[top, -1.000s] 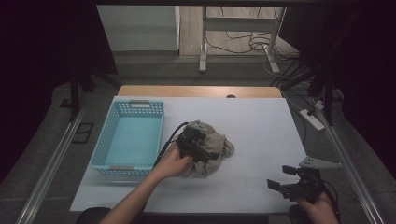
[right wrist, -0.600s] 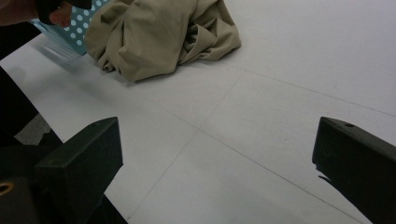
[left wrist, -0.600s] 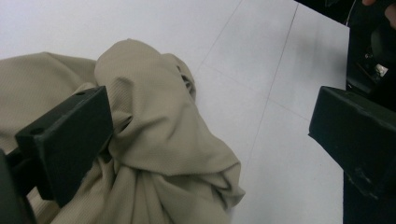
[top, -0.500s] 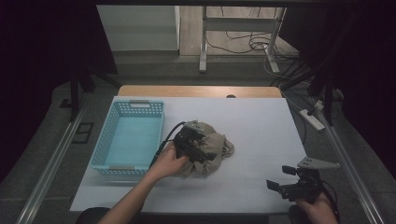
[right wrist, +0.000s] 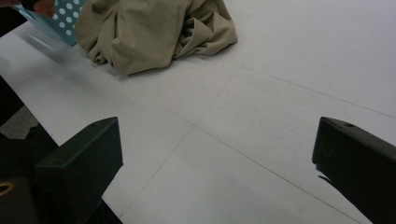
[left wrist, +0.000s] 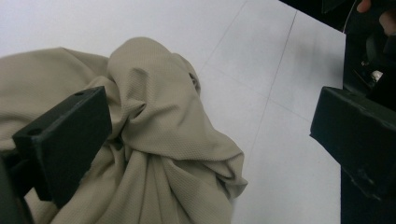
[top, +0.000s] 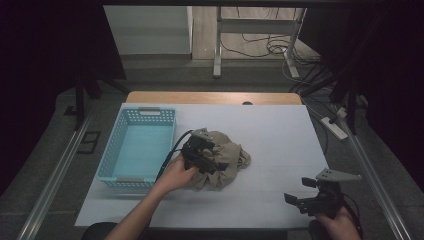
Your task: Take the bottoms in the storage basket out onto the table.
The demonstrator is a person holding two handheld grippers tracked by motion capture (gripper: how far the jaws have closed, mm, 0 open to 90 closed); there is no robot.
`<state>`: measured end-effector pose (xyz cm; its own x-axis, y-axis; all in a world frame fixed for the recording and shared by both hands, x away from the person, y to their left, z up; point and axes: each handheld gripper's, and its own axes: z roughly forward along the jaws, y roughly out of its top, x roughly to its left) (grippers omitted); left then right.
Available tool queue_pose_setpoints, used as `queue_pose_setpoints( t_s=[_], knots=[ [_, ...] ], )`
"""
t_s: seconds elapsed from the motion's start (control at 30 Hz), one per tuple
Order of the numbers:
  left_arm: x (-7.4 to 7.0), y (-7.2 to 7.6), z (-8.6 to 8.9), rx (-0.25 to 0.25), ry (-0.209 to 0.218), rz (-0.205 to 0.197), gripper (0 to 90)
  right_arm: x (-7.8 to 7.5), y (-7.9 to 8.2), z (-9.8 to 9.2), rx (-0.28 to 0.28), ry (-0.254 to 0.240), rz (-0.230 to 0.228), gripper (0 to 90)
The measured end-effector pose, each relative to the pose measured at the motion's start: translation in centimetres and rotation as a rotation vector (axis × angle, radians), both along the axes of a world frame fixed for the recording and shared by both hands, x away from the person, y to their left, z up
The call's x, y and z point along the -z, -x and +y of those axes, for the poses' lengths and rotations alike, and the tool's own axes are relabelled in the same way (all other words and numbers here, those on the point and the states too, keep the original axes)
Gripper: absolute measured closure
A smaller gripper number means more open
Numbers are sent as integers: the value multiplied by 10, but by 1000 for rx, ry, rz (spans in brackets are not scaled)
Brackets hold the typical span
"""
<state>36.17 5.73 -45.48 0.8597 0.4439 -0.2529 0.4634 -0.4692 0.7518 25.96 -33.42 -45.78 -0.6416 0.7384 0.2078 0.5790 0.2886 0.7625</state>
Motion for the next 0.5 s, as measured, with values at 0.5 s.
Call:
queue_pose_setpoints(
  t_s=[0.5],
  knots=[
    [-4,8,11,-23,69,9,0,0,0,3,-9,29,-3,18]
  ],
)
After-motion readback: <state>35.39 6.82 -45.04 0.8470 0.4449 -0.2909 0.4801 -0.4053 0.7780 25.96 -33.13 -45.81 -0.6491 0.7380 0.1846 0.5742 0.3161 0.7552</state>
